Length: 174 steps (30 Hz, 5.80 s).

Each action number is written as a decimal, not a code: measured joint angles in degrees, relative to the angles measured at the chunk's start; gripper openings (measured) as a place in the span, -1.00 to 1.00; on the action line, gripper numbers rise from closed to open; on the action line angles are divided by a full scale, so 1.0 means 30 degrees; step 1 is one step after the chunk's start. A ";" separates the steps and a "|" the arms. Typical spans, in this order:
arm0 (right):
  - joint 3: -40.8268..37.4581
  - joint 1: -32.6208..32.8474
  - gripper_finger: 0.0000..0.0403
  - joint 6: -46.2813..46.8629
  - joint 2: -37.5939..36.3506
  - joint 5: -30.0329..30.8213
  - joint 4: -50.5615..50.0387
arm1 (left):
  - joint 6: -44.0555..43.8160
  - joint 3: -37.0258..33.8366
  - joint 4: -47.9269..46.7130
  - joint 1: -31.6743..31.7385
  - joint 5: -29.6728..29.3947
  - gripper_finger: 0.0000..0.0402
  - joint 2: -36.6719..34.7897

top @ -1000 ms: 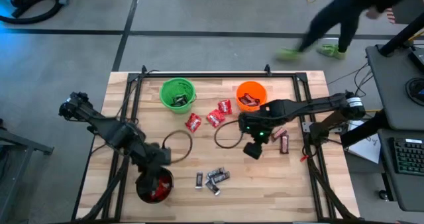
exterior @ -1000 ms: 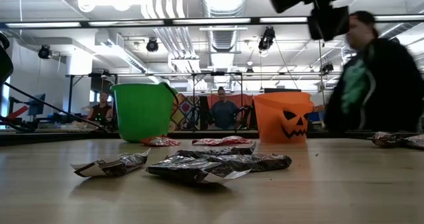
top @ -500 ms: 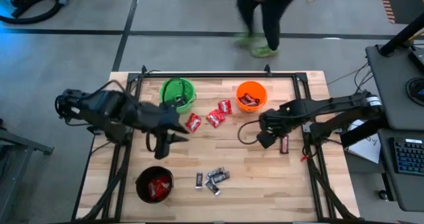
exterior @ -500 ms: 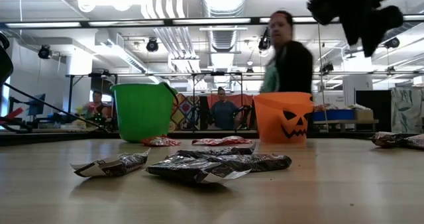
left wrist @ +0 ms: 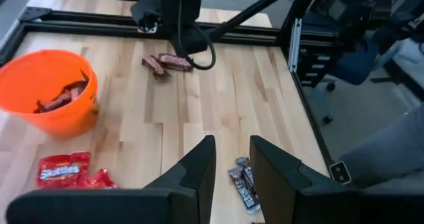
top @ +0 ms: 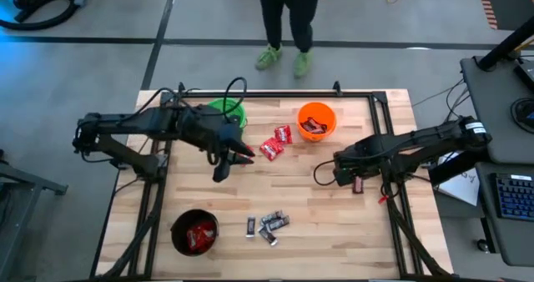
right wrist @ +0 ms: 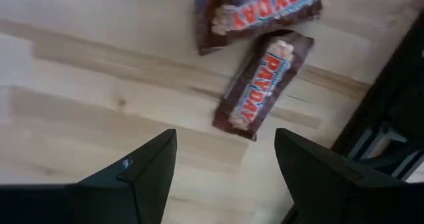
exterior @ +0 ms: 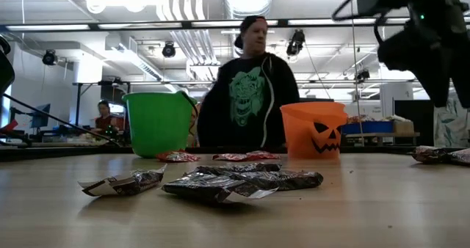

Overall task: Sort candy
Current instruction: Put the brown chocolate into the orange bucket, then put the red candy into the black bucket

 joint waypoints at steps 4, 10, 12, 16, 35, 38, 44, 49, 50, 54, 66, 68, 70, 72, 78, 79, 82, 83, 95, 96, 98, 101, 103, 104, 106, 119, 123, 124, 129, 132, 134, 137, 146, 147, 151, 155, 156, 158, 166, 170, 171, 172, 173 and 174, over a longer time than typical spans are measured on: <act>-0.1088 0.0000 0.24 0.0468 -0.0007 0.0004 0.0039 | -0.0197 -0.2188 0.2220 0.0612 0.0573 -0.61 -0.0760; -0.3015 0.0000 0.24 0.1077 -0.0007 -0.0001 0.2155 | -0.1216 -0.5175 0.5295 0.1454 0.0664 -0.61 -0.2412; -0.3716 0.0000 0.24 0.1582 -0.0007 -0.0016 0.2606 | -0.1632 -0.6009 0.6436 0.1778 0.0811 -0.61 -0.3112; -0.4737 0.0000 0.24 0.2164 -0.0007 -0.0379 0.3748 | -0.2230 -0.7293 0.8387 0.2469 0.0881 -0.61 -0.4468; -0.5518 0.0000 -0.62 0.2864 -0.0007 -0.1163 0.5845 | -0.1577 -0.8042 0.9979 0.6343 0.1405 -0.61 -0.6367; -0.4964 0.0000 -0.73 0.2771 -0.0017 -0.1639 0.5476 | -0.1505 -0.8041 0.9916 0.6579 0.2142 -0.61 -0.6107; -0.2627 0.0000 -0.77 0.2387 -0.0467 -0.2617 0.3232 | -0.1056 -0.8106 0.8313 0.7042 0.2748 -0.61 -0.5341; 0.0451 -0.0058 -0.76 0.1578 -0.1198 -0.3018 0.1664 | -0.0364 -0.8115 0.7960 0.7161 0.2791 -0.61 -0.4552; 0.1058 -0.0153 -0.76 0.1441 -0.1334 -0.3010 0.1702 | -0.0247 -0.8118 0.7962 0.7199 0.2791 -0.61 -0.4377; 0.3603 -0.1040 -0.76 0.0041 -0.1450 -0.1973 0.1747 | 0.0151 -0.8166 0.7949 0.7404 0.2777 -0.61 -0.3599; 0.9108 -0.8111 -0.78 -0.9599 0.2038 0.1696 0.2317 | 0.0529 -0.8166 0.6321 0.7480 0.3250 -0.61 -0.1819; 0.9758 -0.9295 -0.78 -1.1296 0.3107 0.1711 0.2324 | 0.0455 -0.8136 0.5309 0.7480 0.3243 -0.61 -0.1728; 1.0277 -1.0392 -0.78 -1.2952 0.4211 0.1712 0.2321 | 0.0329 -0.7985 0.4267 0.7428 0.3237 -0.61 -0.1657; 1.0663 -1.1295 -0.78 -1.4330 0.5305 0.1709 0.2317 | -0.0118 -0.7925 0.3483 0.7407 0.3250 -0.61 -0.1694; 1.1225 -1.2748 -0.78 -1.6651 0.8142 0.1690 0.2129 | -0.1967 -0.7392 0.1033 0.7385 0.3250 -0.61 -0.1943; 1.1261 -1.2809 -0.78 -1.6703 0.8440 0.1682 0.2151 | -0.2119 -0.7268 0.0738 0.7378 0.3255 -0.61 -0.1964; 1.1263 -1.2812 -0.78 -1.6910 0.9098 0.2052 0.2138 | -0.2360 -0.6892 0.0235 0.7248 0.3236 -0.61 -0.2013; 1.1263 -1.2808 -0.78 -1.7045 0.9229 0.2231 0.2149 | -0.2413 -0.6785 0.0207 0.7200 0.3242 -0.61 -0.2021; 1.1263 -1.2808 -0.39 -1.7164 0.9617 0.2351 0.2145 | -0.2379 -0.6060 0.0270 0.7138 0.2697 -0.61 -0.2021; 1.1263 -1.2808 -0.36 -1.7178 0.9611 0.2405 0.2149 | -0.2379 -0.6053 0.0270 0.7138 0.2690 -0.61 -0.2021; 1.1256 -1.2808 -0.32 -1.7187 0.9506 0.2590 0.2149 | -0.2412 -0.6053 0.0270 0.7138 0.2682 -0.61 -0.2021; 1.1274 -1.2777 -0.27 -1.7114 0.9054 0.2631 0.2084 | -0.2564 -0.6053 0.0281 0.7112 0.2689 -0.61 -0.2021; 1.1593 -1.2715 -0.26 -1.7135 0.8717 0.2636 0.1866 | -0.2838 -0.6053 0.0438 0.7065 0.2692 -0.61 -0.2057; 1.1865 -1.2624 -0.26 -1.7175 0.8584 0.2643 0.1855 | -0.2908 -0.6053 0.0612 0.7033 0.2690 -0.61 -0.2111; 1.2449 -1.2354 -0.25 -1.7452 0.8260 0.2620 0.1843 | -0.3006 -0.6053 0.1149 0.6875 0.2690 -0.61 -0.2306; 1.4330 -0.7561 -0.25 -1.9387 0.8670 0.1888 0.6416 | -0.4318 -0.6060 0.4507 0.4660 0.0404 -0.61 -0.4794; 1.4330 -0.6478 -0.25 -1.9636 0.9312 0.1785 0.7069 | -0.5766 -0.6060 0.4583 0.3530 -0.1791 -0.61 -0.5779; 1.4330 -0.6247 -0.25 -1.9686 0.9553 0.1747 0.7123 | -0.6104 -0.6068 0.4586 0.3260 -0.2349 -0.61 -0.5974; 1.4324 -0.5574 -0.23 -2.0031 1.0739 0.1469 0.7977 | -0.7252 -0.6068 0.4875 0.2194 -0.4393 -0.61 -0.6828; 1.4330 -0.5580 -0.14 -1.9978 1.1775 0.1477 0.7960 | -0.7578 -0.6075 0.5215 0.1708 -0.4826 -0.61 -0.7028; 1.4319 -0.5603 -0.03 -2.0088 1.2578 0.1568 0.7998 | -0.7700 -0.6082 0.5540 0.1470 -0.4842 -0.61 -0.7086; 1.4303 -0.5499 0.13 -2.0826 1.3602 0.1615 0.8243 | -0.8110 -0.6082 0.5629 0.1200 -0.4851 -0.61 -0.7065; 1.4330 -0.5472 0.25 -2.1727 1.6832 0.1645 0.9276 | -0.8680 -0.6082 0.5618 0.0843 -0.4851 -0.61 -0.6741; 1.4330 -0.5464 0.23 -2.1788 1.7136 0.1638 0.9259 | -0.8674 -0.6082 0.5618 0.0843 -0.4851 -0.61 -0.6733; 1.4359 -0.5457 0.13 -2.1689 1.7992 0.1697 0.9323 | -0.8659 -0.6082 0.5618 0.0843 -0.4851 -0.61 -0.6648; 1.4413 -0.5472 -0.05 -2.1548 1.8390 0.1814 0.9398 | -0.8638 -0.6082 0.5586 0.0843 -0.4851 -0.61 -0.6498; 1.4425 -0.5473 -0.12 -2.1526 1.8468 0.1842 0.9398 | -0.8630 -0.6082 0.5513 0.0843 -0.4851 -0.61 -0.6456; 1.4424 -0.5479 -0.28 -2.1471 1.8477 0.1841 0.9319 | -0.8623 -0.6082 0.5494 0.0843 -0.4851 -0.61 -0.6364; 1.4334 -0.5464 -0.92 -2.1981 1.8194 0.1417 0.9221 | -0.8050 -0.6082 0.4820 0.0843 -0.4824 -0.61 -0.5921; 1.4258 -0.5508 -0.95 -2.2126 1.7561 0.0611 0.8964 | -0.7521 -0.6082 0.4621 0.0843 -0.4808 -0.61 -0.5684; 1.4258 -0.5508 -0.95 -2.2134 1.7293 0.0322 0.8992 | -0.7387 -0.6082 0.4638 0.0843 -0.4808 -0.61 -0.5642; 1.4258 -0.5512 -0.96 -2.2128 1.6902 0.0026 0.8987 | -0.7290 -0.6082 0.4618 0.0843 -0.4800 -0.61 -0.5581; 1.4258 -0.5515 -0.96 -2.2078 1.6431 -0.0211 0.8969 | -0.7275 -0.6082 0.4642 0.0843 -0.4800 -0.61 -0.5553; 1.4258 -0.5515 -0.96 -2.2050 1.5936 -0.0423 0.8969 | -0.7275 -0.6082 0.4626 0.0843 -0.4800 -0.61 -0.5548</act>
